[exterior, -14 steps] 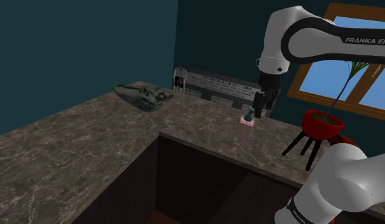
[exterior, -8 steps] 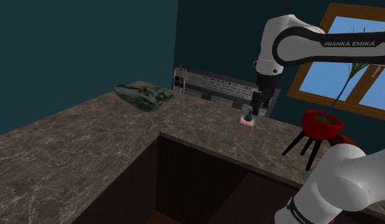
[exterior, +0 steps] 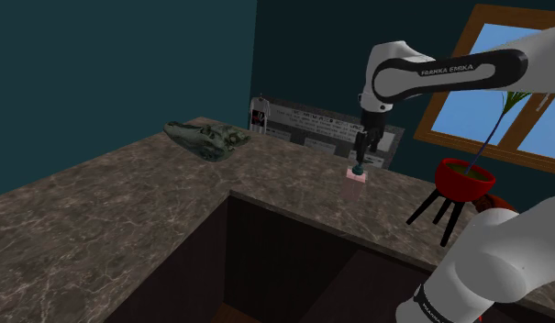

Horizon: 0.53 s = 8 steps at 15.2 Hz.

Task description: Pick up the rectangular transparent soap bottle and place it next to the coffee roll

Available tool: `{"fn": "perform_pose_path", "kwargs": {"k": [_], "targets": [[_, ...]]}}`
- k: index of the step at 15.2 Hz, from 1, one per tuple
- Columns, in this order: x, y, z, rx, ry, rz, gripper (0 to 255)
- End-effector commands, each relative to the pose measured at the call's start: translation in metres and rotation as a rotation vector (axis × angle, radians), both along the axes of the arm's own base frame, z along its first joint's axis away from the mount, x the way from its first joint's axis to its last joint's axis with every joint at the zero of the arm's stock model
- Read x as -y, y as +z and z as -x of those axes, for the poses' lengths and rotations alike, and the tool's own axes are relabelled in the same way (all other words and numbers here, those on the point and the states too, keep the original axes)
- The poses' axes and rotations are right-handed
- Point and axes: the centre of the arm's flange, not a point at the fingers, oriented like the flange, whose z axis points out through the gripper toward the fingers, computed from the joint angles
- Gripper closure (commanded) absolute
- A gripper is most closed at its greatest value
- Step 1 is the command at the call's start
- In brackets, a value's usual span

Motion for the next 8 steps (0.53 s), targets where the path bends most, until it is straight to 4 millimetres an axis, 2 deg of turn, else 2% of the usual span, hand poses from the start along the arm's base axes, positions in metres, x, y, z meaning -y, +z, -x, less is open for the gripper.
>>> {"fn": "perform_pose_path", "kwargs": {"k": [1,8], "targets": [[0.021,-0.010,-0.010,0.002,0.005,0.002,0],[0.095,-0.041,-0.054,0.006,0.018,0.004,0]]}}
